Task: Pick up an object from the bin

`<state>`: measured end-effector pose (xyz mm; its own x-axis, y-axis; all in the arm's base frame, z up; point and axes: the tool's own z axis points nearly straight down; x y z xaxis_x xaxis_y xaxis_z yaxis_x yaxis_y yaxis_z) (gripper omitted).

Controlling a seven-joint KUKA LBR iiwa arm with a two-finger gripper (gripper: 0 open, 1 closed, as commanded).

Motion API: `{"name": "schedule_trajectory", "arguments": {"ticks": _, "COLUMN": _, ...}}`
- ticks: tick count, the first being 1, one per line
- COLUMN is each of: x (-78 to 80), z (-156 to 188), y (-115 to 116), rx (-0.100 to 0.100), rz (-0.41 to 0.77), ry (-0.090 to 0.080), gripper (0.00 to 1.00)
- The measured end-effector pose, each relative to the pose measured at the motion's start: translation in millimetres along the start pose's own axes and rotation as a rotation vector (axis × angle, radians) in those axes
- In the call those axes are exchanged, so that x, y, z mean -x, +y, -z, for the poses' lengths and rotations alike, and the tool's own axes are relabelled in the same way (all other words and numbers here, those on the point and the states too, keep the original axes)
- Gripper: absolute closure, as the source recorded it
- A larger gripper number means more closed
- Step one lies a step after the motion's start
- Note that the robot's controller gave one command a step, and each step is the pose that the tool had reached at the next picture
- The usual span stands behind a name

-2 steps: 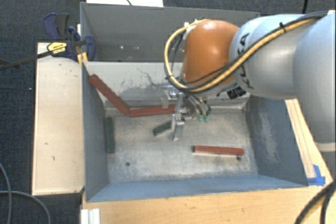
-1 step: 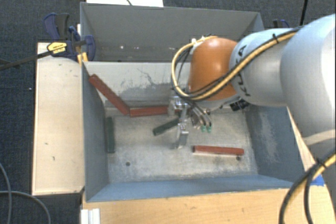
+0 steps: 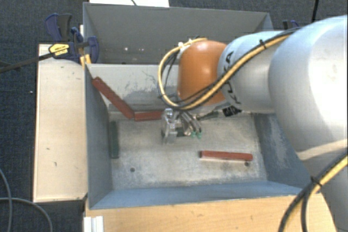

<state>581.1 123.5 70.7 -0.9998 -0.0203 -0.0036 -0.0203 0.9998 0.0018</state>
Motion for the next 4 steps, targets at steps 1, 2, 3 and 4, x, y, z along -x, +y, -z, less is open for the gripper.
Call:
{"name": "schedule_trajectory", "arguments": {"ticks": 1, "x": 0.1, "z": 0, "y": 0, "rx": 0.000, "rz": -0.002, "ry": 0.000, "gripper": 0.00}}
{"name": "schedule_trajectory", "arguments": {"ticks": 2, "x": 0.1, "z": 0, "y": 0, "rx": 0.000, "rz": -0.002, "ry": 0.000, "gripper": 0.00}}
{"name": "schedule_trajectory", "arguments": {"ticks": 3, "x": -1.0, "z": 0, "y": -10, "rx": 0.000, "rz": 0.159, "ry": 0.001, "gripper": 0.00}}
{"name": "schedule_trajectory", "arguments": {"ticks": 4, "x": -48.3, "z": 1, "y": -69, "rx": 0.000, "rz": 0.480, "ry": -0.001, "gripper": 1.00}}
